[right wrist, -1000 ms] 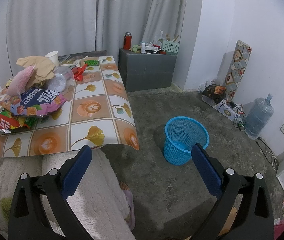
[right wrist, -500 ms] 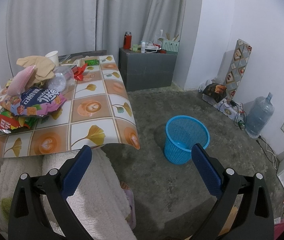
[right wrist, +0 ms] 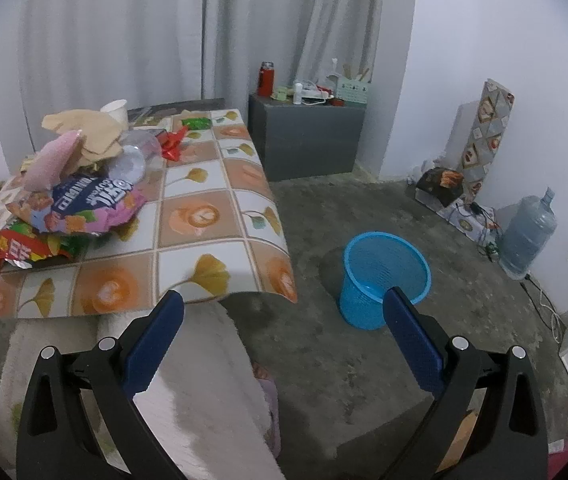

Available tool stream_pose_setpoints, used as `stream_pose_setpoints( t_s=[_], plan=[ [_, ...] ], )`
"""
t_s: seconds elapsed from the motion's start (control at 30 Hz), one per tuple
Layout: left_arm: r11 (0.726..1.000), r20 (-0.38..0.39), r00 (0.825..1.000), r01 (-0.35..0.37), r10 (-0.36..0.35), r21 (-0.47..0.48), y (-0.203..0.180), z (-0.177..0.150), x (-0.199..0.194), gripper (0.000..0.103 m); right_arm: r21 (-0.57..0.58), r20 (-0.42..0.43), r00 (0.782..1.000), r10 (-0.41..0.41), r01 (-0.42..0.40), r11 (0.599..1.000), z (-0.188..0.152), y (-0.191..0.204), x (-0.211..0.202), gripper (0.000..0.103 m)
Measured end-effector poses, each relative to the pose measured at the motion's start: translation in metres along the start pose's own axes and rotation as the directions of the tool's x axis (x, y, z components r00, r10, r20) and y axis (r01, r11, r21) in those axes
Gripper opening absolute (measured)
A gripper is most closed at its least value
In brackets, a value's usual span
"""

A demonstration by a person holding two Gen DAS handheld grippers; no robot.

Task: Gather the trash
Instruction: 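Reach the left tool to the pink sponge while the right tool reaches the tan paper bag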

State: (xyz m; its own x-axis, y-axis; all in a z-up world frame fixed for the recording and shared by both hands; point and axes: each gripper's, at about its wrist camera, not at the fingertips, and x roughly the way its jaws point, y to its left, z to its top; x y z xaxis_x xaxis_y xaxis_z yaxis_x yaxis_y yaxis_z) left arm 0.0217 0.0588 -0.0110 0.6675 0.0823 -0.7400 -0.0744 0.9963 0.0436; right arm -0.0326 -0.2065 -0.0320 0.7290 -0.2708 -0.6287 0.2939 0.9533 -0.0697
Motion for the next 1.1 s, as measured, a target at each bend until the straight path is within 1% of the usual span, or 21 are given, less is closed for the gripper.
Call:
stream_pose_setpoints(
  t_s=[0.13, 0.23, 0.3, 0.37, 0.4, 0.47, 0.57, 0.67, 0.8, 0.93, 1.1],
  plan=[
    [1.0, 0.002, 1.0, -0.011, 0.011, -0.003, -0.004, -0.003, 0.001, 0.094, -0.016, 0.032, 0.999, 0.024, -0.023, 1.0, 0.011, 0.01, -0.004, 0.097],
    [1.0, 0.021, 0.999, -0.026, 0.026, -0.001, -0.005, -0.004, -0.001, 0.094, -0.027, 0.109, 0.993, 0.05, -0.047, 0.999, 0.028, 0.019, -0.014, 0.097],
    [0.999, 0.05, 0.998, -0.038, 0.038, -0.005, 0.001, -0.001, -0.004, 0.094, -0.028, 0.172, 0.983, 0.064, -0.06, 0.998, 0.038, 0.022, -0.022, 0.097],
    [0.999, 0.084, 0.996, -0.033, 0.035, -0.019, 0.01, 0.004, -0.007, 0.094, -0.036, 0.233, 0.969, 0.082, -0.076, 0.996, 0.048, 0.028, -0.029, 0.097],
    [0.999, 0.1, 0.994, -0.03, 0.033, -0.028, 0.016, 0.007, -0.008, 0.094, -0.052, 0.254, 0.962, 0.104, -0.094, 0.994, 0.052, 0.034, -0.03, 0.097],
    [0.999, 0.135, 0.991, -0.008, 0.014, -0.045, 0.027, 0.012, -0.008, 0.094, -0.092, 0.265, 0.953, 0.146, -0.126, 0.988, 0.059, 0.045, -0.029, 0.097],
    [0.998, 0.17, 0.985, 0.037, -0.029, -0.043, 0.041, 0.021, -0.005, 0.094, -0.112, 0.252, 0.944, 0.212, -0.189, 0.976, 0.062, 0.056, -0.022, 0.097],
    [0.996, 0.209, 0.975, 0.084, -0.075, -0.036, 0.051, 0.026, -0.003, 0.094, -0.101, 0.228, 0.941, 0.249, -0.232, 0.967, 0.058, 0.057, -0.013, 0.097],
    [0.982, 0.253, 0.951, 0.188, -0.177, -0.02, 0.057, 0.028, 0.003, 0.094, -0.076, 0.174, 0.942, 0.288, -0.279, 0.957, 0.05, 0.053, 0.003, 0.097],
    [0.967, 0.262, 0.933, 0.254, -0.246, 0.001, 0.054, 0.034, 0.01, 0.094, -0.045, 0.112, 0.948, 0.297, -0.294, 0.955, 0.049, 0.048, 0.025, 0.097],
    [0.934, 0.256, 0.902, 0.358, -0.347, 0.007, 0.048, 0.053, 0.021, 0.094, 0.002, 0.06, 0.942, 0.331, -0.331, 0.943, 0.051, 0.046, 0.051, 0.096]
  ],
)
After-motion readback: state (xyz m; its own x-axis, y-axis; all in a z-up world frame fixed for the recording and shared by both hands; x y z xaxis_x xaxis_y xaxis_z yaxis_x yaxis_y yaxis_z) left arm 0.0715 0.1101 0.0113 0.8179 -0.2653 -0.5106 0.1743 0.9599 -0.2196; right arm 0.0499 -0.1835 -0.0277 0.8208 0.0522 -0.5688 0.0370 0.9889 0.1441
